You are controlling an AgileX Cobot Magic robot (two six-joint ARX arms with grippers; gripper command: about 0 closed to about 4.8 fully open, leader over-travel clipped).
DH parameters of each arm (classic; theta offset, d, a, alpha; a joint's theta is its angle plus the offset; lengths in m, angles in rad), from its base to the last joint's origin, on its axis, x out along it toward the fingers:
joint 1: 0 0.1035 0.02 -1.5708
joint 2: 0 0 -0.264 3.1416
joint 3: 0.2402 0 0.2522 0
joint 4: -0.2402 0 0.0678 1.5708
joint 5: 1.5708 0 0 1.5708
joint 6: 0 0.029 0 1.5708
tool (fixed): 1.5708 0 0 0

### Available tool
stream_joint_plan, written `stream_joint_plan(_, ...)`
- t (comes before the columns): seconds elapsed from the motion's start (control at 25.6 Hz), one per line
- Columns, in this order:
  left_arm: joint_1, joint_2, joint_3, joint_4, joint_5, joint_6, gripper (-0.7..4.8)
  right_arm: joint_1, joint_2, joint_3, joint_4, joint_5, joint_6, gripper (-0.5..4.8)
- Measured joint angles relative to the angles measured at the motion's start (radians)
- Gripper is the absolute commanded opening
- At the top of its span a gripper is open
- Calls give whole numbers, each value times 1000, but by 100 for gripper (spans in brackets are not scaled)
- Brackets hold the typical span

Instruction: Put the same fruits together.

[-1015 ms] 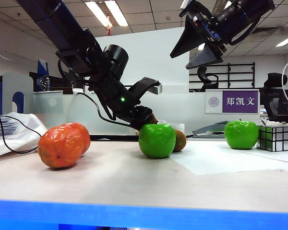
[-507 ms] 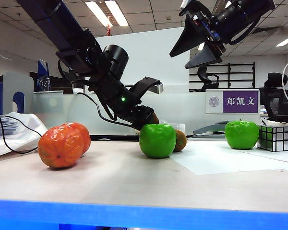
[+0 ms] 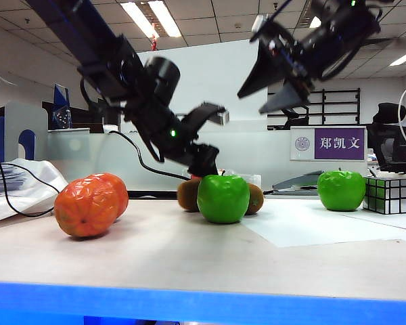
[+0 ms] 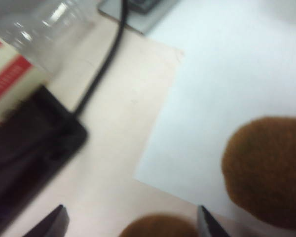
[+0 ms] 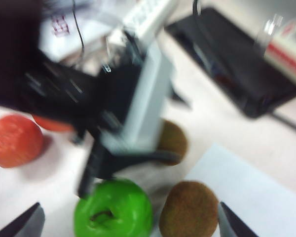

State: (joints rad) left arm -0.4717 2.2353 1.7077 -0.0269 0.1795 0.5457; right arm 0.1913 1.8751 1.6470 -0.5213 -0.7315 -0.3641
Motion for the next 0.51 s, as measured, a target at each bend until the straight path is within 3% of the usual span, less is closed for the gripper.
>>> stream_joint_plan(0.08, 0, -47, 0, 23, -42, 0, 479, 0, 35, -2, -1, -26, 0, 479)
stream_joint_plan(0.2, 11, -134, 11, 73, -102, -19, 479, 0, 46, -4, -28, -47, 0, 479)
stream_joint_plan(0.35, 67, -230, 11, 36, -100, -117, 479, 33, 33, -4, -101, -61, -6, 479)
stream_joint_plan(0.51, 101, -282, 10, -45, -62, -130, 479, 99, -6, -4, -156, -39, -56, 479)
